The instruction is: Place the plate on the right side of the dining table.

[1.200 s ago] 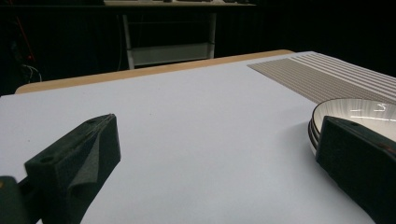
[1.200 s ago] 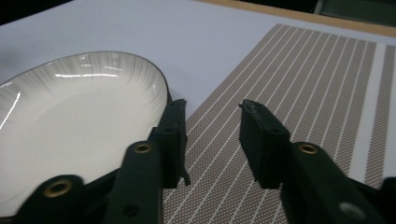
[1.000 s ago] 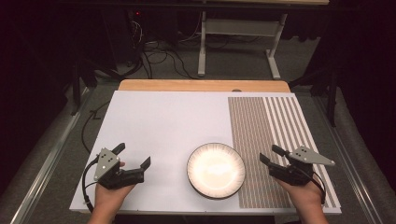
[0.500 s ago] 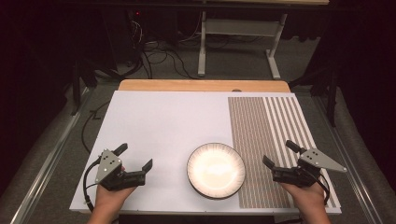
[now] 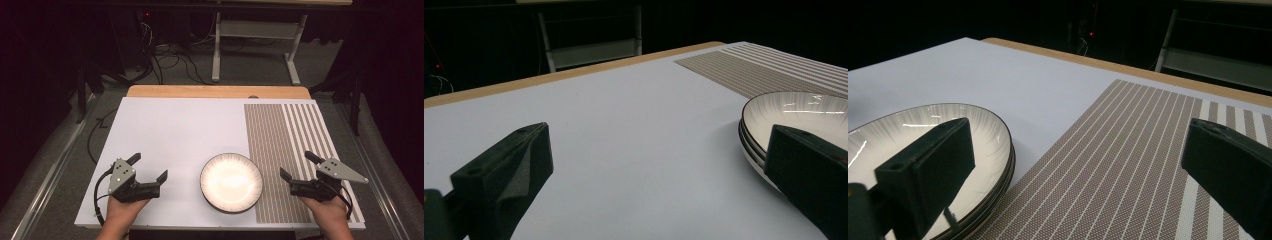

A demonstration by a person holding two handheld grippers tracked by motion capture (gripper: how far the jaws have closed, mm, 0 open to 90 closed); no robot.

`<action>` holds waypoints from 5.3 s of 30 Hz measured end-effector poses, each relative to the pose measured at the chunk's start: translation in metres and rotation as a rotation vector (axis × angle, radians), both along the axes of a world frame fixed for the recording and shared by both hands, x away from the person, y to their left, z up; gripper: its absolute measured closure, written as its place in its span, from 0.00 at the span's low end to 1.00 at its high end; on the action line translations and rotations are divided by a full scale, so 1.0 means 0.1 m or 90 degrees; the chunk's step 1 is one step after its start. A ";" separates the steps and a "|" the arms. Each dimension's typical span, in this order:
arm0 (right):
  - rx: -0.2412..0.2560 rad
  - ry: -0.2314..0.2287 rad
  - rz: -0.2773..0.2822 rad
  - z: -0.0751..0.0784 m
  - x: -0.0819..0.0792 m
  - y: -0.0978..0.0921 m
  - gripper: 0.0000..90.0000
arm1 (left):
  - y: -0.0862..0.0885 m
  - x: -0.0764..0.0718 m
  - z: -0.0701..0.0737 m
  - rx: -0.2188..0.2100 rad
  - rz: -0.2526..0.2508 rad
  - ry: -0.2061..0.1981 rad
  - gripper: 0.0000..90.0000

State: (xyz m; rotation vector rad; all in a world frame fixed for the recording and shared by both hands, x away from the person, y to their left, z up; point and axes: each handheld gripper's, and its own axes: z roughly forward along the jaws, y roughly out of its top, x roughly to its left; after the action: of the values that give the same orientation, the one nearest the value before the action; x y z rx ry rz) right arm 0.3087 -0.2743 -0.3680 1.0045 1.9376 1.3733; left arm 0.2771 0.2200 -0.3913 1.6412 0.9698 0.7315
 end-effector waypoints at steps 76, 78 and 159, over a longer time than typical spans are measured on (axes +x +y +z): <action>-0.222 0.153 0.154 -0.24 0.00 0.59 1.00 | -0.04 -0.04 0.04 -0.012 -0.017 -0.001 0.00; -0.221 0.153 0.154 -0.24 0.00 0.59 1.00 | -0.04 -0.04 0.03 -0.012 -0.017 -0.001 0.00; -0.210 0.188 0.223 -0.35 0.07 1.03 1.00 | -0.02 -0.05 0.06 -0.031 -0.024 0.000 0.00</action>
State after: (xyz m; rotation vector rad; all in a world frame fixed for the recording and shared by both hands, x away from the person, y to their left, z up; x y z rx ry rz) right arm 0.3161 -0.1708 -0.4033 0.7645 2.5568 1.0642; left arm 0.2719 0.2182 -0.3857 1.6127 0.9475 0.6779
